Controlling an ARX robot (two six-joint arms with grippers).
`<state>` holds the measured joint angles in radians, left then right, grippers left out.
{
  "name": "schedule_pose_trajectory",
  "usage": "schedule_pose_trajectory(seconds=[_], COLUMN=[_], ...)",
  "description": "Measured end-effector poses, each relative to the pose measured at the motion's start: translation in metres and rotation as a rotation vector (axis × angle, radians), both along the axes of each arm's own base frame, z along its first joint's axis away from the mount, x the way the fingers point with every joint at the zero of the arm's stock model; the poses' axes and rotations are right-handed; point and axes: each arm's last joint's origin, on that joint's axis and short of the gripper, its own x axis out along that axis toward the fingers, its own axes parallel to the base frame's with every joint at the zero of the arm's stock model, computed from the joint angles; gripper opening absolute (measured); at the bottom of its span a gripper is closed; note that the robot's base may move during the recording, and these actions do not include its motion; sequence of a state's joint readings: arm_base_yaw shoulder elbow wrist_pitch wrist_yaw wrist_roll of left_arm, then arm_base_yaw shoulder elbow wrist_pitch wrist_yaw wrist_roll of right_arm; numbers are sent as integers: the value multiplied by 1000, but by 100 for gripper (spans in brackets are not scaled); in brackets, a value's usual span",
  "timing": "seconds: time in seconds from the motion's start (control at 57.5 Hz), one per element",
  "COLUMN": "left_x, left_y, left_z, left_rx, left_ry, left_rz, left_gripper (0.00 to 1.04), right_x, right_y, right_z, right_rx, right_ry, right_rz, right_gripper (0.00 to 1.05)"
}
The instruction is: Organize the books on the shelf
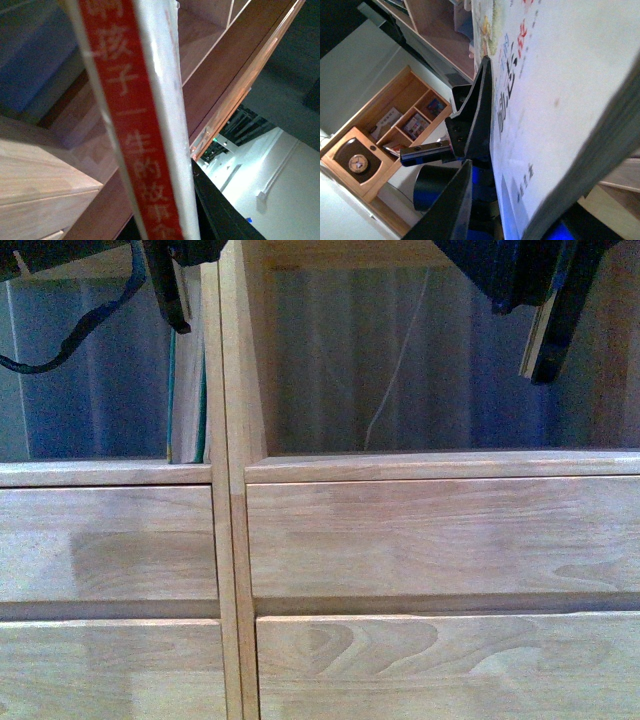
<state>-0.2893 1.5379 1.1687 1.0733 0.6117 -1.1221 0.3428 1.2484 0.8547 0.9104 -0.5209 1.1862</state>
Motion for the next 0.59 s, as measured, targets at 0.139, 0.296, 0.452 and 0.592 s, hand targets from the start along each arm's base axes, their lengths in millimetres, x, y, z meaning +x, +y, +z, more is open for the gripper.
schedule_pose_trajectory(seconds=[0.139, 0.296, 0.452, 0.592], left_x=[-4, -6, 1, 1], left_y=[22, 65, 111, 143], left_z=[11, 16, 3, 1], left_rx=[8, 170, 354, 424], left_ry=[-41, -75, -113, -143], left_rz=[107, 434, 714, 850], left_gripper=[7, 7, 7, 7], right_x=[0, -6, -21, -32], right_y=[-10, -43, -79, -101], right_z=[-4, -3, 4, 6], right_rx=[-22, -137, -384, -613], right_ry=[-4, -51, -181, -339], right_rz=[-42, -244, -579, -819], right_gripper=[66, 95, 98, 98])
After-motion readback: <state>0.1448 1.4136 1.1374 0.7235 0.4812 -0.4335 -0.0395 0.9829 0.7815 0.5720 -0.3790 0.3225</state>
